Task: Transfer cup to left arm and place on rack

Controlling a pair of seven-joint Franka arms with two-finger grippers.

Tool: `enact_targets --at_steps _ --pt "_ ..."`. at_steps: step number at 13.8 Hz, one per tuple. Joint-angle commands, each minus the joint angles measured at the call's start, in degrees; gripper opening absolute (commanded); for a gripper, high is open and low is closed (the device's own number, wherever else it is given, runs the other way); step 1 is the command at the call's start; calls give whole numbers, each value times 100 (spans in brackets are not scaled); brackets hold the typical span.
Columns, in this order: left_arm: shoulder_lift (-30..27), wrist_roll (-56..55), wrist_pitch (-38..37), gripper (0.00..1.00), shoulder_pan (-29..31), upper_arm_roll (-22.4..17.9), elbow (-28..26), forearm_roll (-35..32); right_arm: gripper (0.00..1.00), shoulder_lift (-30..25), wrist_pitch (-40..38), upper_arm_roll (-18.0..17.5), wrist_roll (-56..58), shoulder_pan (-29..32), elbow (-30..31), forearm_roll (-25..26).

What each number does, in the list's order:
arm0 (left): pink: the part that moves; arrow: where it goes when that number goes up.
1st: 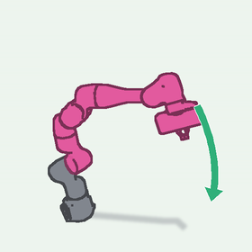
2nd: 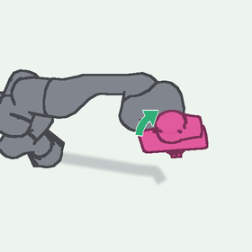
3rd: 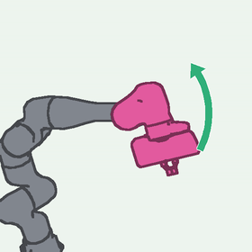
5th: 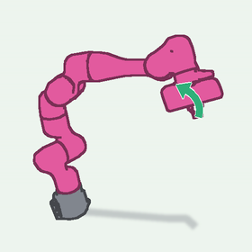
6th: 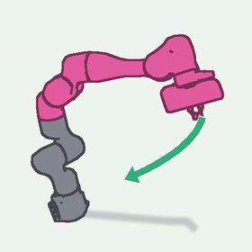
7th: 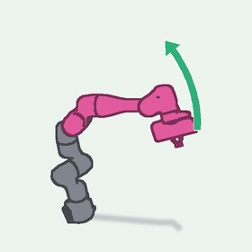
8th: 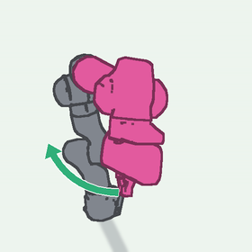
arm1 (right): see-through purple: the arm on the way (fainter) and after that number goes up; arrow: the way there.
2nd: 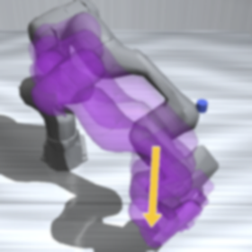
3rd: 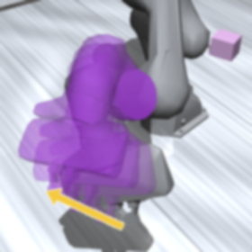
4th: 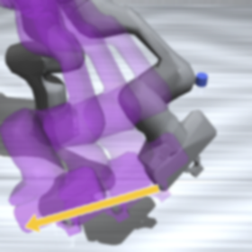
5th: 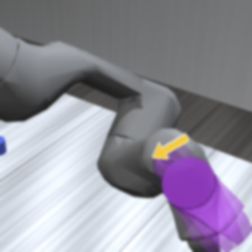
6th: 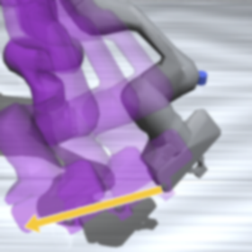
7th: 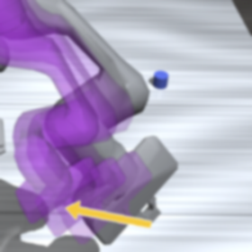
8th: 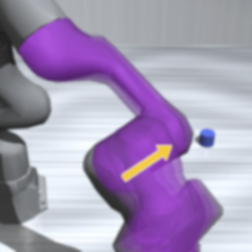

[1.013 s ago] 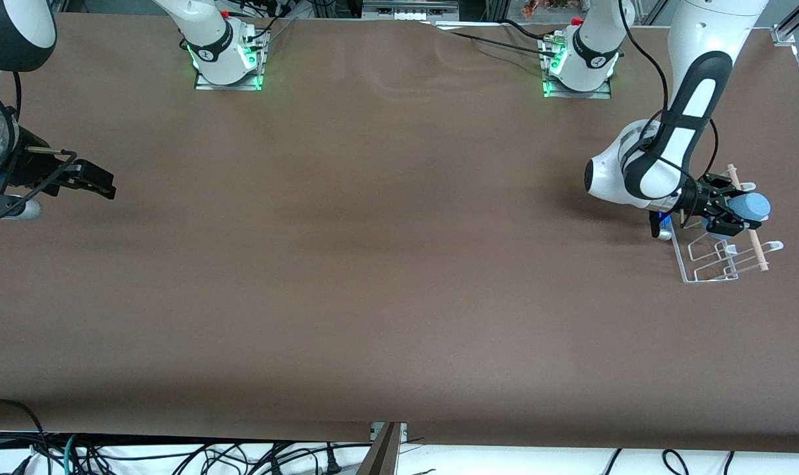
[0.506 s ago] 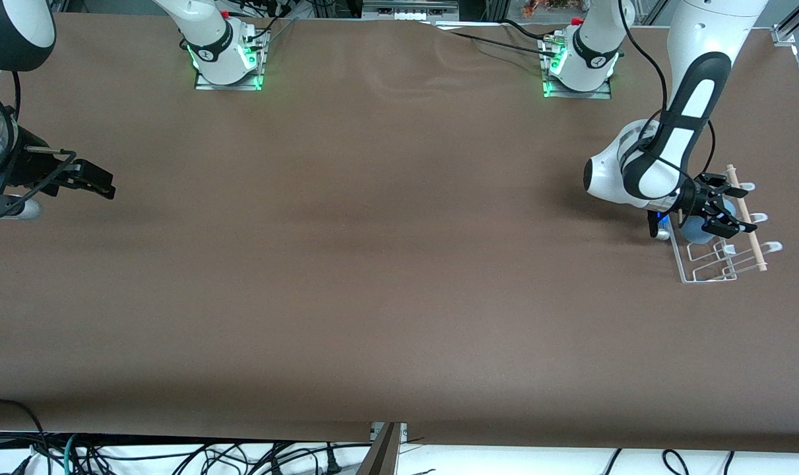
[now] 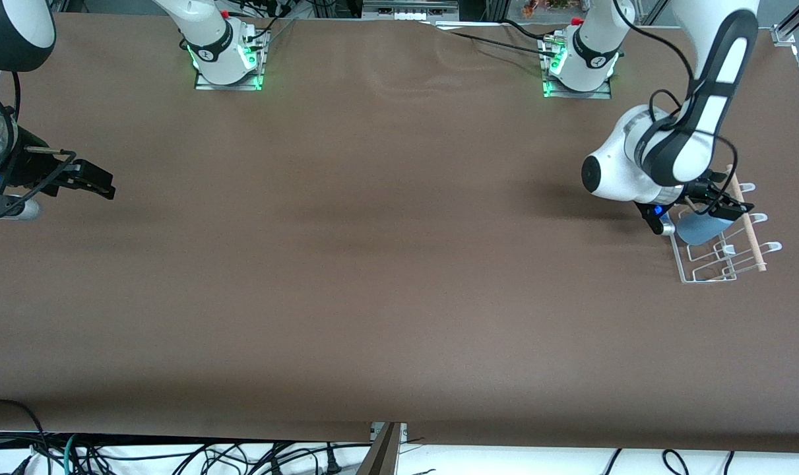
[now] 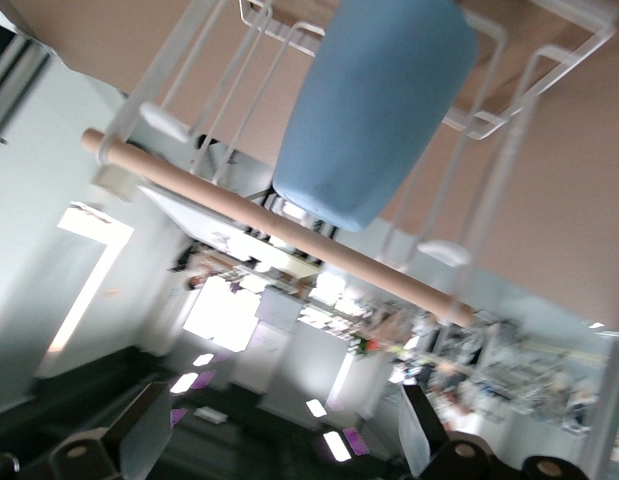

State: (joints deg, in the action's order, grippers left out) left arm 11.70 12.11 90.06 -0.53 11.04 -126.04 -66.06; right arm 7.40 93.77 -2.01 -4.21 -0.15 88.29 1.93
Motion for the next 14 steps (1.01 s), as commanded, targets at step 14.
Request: enact_targets --at_steps 14 --pt "-605 -1203 324 100 352 -724 3484 6641 100 95 -78 -54 87 77 -207 -87"
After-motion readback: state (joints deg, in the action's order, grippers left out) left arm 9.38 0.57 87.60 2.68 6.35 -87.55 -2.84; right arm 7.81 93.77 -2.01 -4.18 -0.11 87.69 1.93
